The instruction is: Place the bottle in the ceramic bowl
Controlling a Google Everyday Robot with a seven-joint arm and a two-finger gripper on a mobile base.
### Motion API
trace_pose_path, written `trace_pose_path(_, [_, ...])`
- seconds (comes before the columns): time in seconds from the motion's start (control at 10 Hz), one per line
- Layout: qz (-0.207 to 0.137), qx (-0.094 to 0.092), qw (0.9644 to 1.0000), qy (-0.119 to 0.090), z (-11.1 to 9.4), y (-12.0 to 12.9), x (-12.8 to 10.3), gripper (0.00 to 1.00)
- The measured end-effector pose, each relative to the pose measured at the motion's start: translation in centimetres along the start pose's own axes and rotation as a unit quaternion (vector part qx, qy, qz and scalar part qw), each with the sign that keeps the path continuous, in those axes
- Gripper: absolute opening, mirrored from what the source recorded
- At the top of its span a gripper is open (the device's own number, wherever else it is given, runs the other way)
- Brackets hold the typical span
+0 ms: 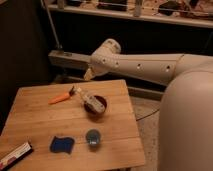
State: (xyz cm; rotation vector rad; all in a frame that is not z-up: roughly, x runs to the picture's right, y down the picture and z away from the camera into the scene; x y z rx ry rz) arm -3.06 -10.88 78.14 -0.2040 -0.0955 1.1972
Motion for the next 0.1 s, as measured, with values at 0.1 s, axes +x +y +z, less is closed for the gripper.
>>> trace_pose_path(0.1, [0.010,0.005,0.9999,-0.003,-0.30,-0.55,-0.13,0.80])
